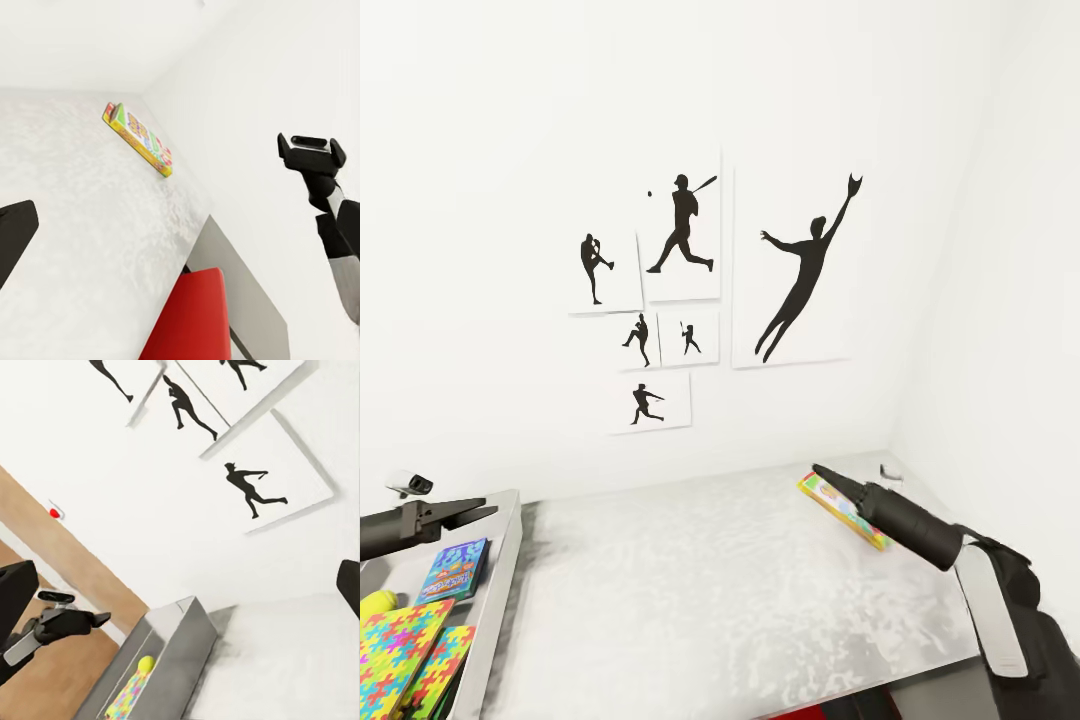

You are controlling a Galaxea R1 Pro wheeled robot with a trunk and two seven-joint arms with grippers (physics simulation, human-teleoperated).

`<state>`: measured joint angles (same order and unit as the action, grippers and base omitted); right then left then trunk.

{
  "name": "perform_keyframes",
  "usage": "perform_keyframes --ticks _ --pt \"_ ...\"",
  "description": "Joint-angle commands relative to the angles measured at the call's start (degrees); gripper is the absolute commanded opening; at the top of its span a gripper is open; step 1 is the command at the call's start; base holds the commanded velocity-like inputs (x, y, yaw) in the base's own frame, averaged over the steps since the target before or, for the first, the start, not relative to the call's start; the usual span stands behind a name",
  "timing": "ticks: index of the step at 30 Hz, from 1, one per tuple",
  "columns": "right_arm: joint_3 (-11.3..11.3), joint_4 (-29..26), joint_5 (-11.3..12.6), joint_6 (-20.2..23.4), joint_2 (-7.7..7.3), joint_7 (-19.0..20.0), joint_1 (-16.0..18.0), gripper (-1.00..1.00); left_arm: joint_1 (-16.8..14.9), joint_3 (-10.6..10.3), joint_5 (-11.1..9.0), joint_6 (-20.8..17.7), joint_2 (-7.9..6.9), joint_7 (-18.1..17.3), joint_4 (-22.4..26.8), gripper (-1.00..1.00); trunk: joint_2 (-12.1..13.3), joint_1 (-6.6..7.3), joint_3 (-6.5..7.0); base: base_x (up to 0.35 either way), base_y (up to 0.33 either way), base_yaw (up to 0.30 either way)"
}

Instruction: Put all the toys in the child's room - the three board games (two on the bed and one on the table), the two jigsaw puzzles on the table, and the tennis ball on the table - inside the toy box on the table in the child's room.

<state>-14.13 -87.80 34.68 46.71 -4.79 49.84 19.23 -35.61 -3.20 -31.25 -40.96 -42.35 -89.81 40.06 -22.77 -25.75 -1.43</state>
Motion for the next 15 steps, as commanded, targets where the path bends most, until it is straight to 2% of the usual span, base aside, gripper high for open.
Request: perform_keyframes --ticks 1,2,5,6,7,8,9,10,13,14,15 --pt "0.00 0.39 0.04 1.96 0.06 -2.08 2.05 1.00 -0.07 -0.32 -0.31 -0.61 -0.07 -0.19 -0.02 1.00 -0.15 -0.03 -0.16 0.000 0.000 0.000" --pt "0.10 1.52 0.07 5.21 0.18 -6.42 5.60 1.00 -0.07 -0.32 -0.31 -0.61 -0.05 -0.19 0.00 1.00 -0.15 -0.03 -0.16 0.000 0.000 0.000" --pt "0.26 4.02 0.09 9.34 0.32 -13.28 10.94 1.00 -0.07 -0.31 -0.31 -0.61 -0.03 -0.19 0.01 1.00 -0.15 -0.03 -0.16 0.000 0.000 0.000" --pt "0.36 6.37 0.10 10.98 0.38 -18.03 14.48 1.00 -0.07 -0.31 -0.31 -0.61 -0.03 -0.19 0.01 1.00 -0.15 -0.03 -0.16 0.000 0.000 0.000" --pt "0.46 7.79 0.11 11.57 0.40 -20.40 16.21 1.00 -0.07 -0.31 -0.31 -0.61 -0.02 -0.19 0.01 1.00 -0.15 -0.03 -0.16 0.000 0.000 0.000" --pt "1.15 12.92 0.14 12.72 0.34 -27.31 21.12 1.00 -0.07 -0.31 -0.31 -0.61 -0.02 -0.19 0.02 1.00 -0.15 -0.03 -0.16 0.000 0.000 0.000" --pt "1.51 14.86 0.14 12.95 0.28 -29.51 22.68 1.00 -0.07 -0.31 -0.31 -0.61 -0.02 -0.19 0.02 1.00 -0.15 -0.03 -0.16 0.000 0.000 0.000" --pt "2.36 18.94 0.13 13.27 0.18 -33.77 25.73 1.00 -0.07 -0.31 -0.31 -0.61 -0.02 -0.19 0.02 1.00 -0.15 -0.03 -0.16 0.000 0.000 0.000" --pt "3.79 25.05 0.09 13.29 0.04 -39.81 30.09 1.00 -0.07 -0.31 -0.31 -0.61 -0.01 -0.19 0.02 1.00 -0.15 -0.03 -0.16 0.000 0.000 0.000" --pt "4.75 28.92 0.04 13.29 0.01 -43.84 32.68 1.00 -0.07 -0.31 -0.31 -0.61 -0.01 -0.19 0.02 1.00 -0.15 -0.03 -0.16 0.000 0.000 0.000" --pt "5.22 30.78 0.02 13.29 0.00 -45.89 33.86 1.00 -0.07 -0.31 -0.31 -0.61 -0.01 -0.19 0.02 1.00 -0.15 -0.03 -0.16 0.000 0.000 0.000"
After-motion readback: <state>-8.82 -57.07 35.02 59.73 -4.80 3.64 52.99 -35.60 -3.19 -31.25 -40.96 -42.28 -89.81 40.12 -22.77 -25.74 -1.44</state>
